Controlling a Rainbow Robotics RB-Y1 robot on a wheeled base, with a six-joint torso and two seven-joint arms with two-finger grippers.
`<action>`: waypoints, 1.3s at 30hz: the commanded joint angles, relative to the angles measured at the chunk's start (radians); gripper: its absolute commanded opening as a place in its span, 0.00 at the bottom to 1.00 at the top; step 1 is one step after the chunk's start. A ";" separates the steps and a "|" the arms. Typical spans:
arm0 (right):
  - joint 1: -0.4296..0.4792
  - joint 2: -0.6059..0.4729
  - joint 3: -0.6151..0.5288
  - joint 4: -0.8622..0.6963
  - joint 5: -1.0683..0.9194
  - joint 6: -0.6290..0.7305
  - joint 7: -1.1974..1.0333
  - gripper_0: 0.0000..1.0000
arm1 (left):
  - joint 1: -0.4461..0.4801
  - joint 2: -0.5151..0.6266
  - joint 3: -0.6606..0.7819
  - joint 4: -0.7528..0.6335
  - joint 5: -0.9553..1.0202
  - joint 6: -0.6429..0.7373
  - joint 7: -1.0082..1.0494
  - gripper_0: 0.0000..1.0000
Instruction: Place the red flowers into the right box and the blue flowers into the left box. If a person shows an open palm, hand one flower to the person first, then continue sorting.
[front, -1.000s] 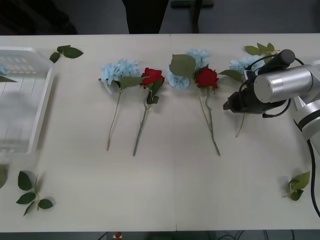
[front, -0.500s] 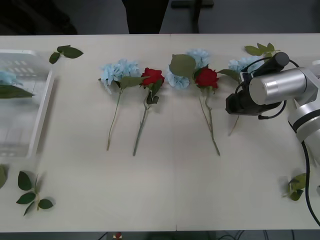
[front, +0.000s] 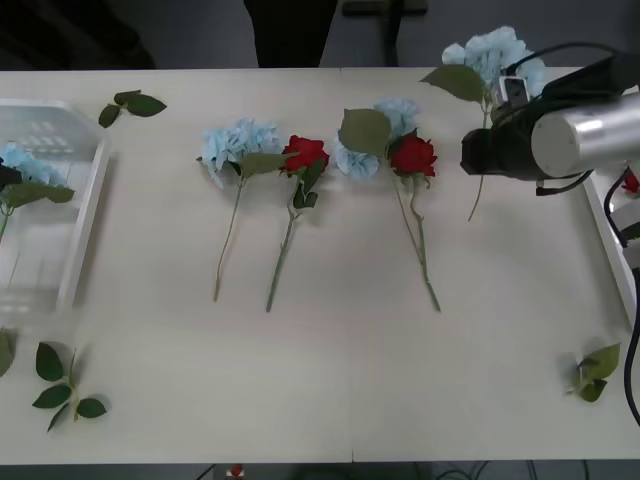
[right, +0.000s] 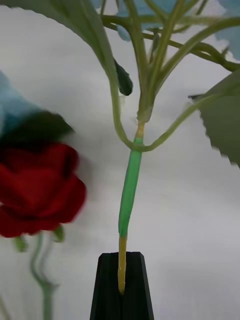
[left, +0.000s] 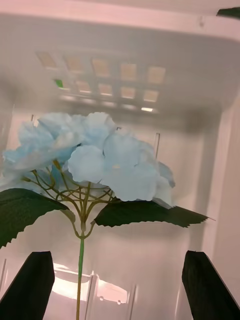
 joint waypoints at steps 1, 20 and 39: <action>0.053 -0.016 -0.104 -0.179 -0.104 -0.005 0.168 0.00 | -0.035 0.001 0.016 -0.094 0.025 0.036 -0.021 0.74; 0.122 0.022 -0.199 -0.282 -1.134 0.139 0.523 0.00 | -0.100 -0.260 -0.108 -0.220 0.217 -0.125 -0.054 0.95; 0.088 0.079 -0.270 -0.320 -1.141 0.030 1.015 0.00 | 0.018 -0.386 -0.191 -0.338 0.724 -0.031 -0.426 0.96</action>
